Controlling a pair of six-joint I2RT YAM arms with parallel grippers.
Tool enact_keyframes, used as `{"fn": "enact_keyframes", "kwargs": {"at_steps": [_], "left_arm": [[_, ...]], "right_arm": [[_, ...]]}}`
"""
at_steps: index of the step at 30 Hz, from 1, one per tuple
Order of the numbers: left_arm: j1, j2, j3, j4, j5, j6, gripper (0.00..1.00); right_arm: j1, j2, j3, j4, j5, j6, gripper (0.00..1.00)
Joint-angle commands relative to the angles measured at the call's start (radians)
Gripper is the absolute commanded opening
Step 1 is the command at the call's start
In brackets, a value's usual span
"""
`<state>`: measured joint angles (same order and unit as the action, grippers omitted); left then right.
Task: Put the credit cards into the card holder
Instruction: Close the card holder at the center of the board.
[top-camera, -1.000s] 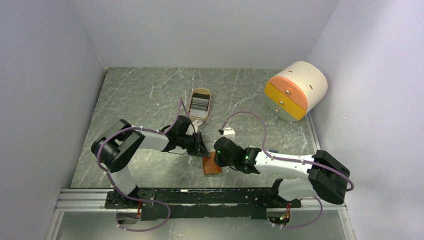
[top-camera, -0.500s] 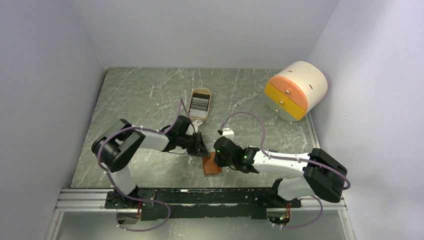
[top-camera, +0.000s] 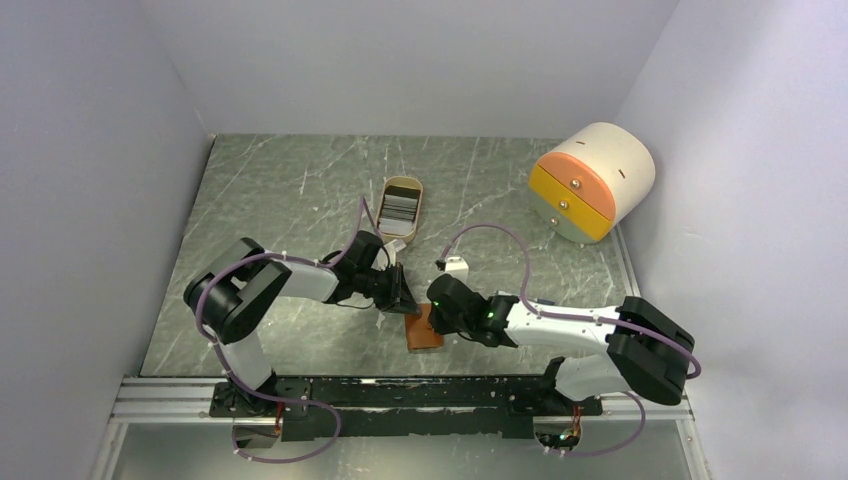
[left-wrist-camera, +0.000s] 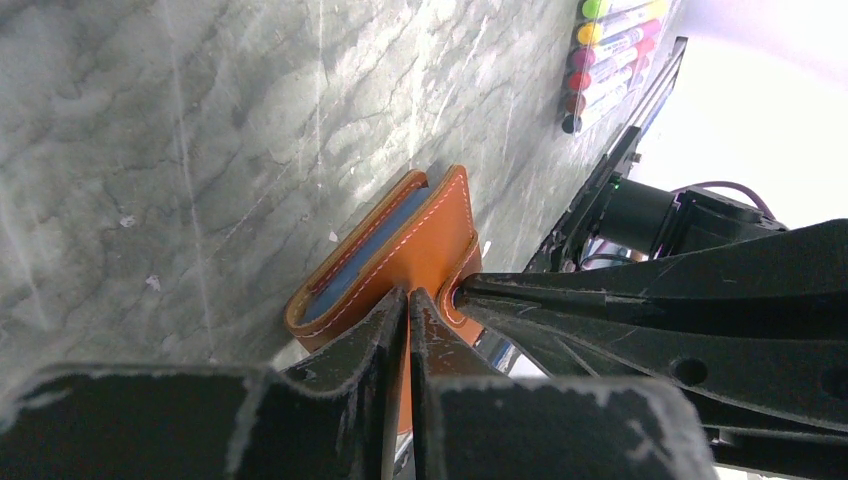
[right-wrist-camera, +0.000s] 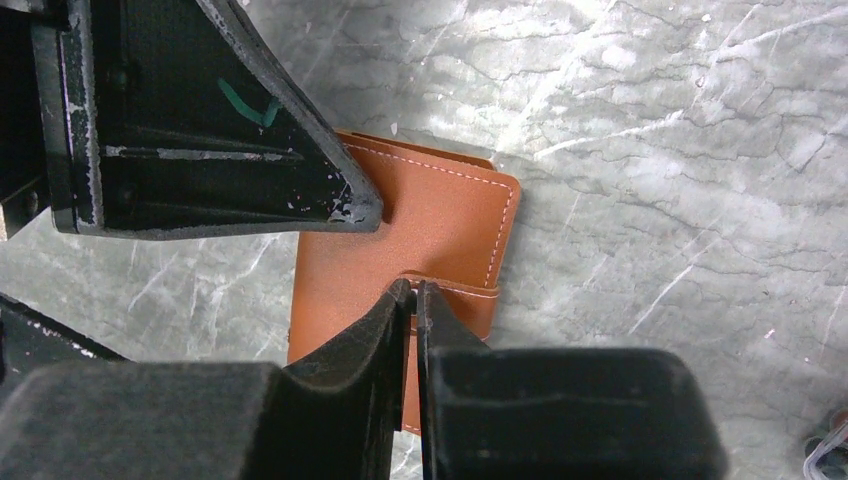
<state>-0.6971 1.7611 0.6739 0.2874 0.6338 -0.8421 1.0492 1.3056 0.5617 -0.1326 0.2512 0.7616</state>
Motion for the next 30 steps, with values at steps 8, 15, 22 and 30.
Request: {"fn": "enact_keyframes", "kwargs": {"at_steps": [8, 15, 22, 30], "left_arm": [[-0.009, 0.053, -0.013, -0.040, -0.025, 0.024, 0.13], [-0.010, 0.064, -0.010, -0.045, -0.026, 0.028, 0.13], [-0.009, 0.071, -0.011, -0.047, -0.032, 0.027, 0.13], [-0.009, 0.086, -0.005, -0.064, -0.046, 0.033, 0.13]], "right_arm": [[0.071, 0.037, 0.012, -0.072, 0.057, 0.021, 0.10], [0.116, 0.068, 0.022, -0.098, 0.091, 0.034, 0.10], [0.169, 0.082, 0.019, -0.133, 0.128, 0.068, 0.10], [0.226, 0.093, 0.043, -0.194, 0.186, 0.094, 0.09]]}}
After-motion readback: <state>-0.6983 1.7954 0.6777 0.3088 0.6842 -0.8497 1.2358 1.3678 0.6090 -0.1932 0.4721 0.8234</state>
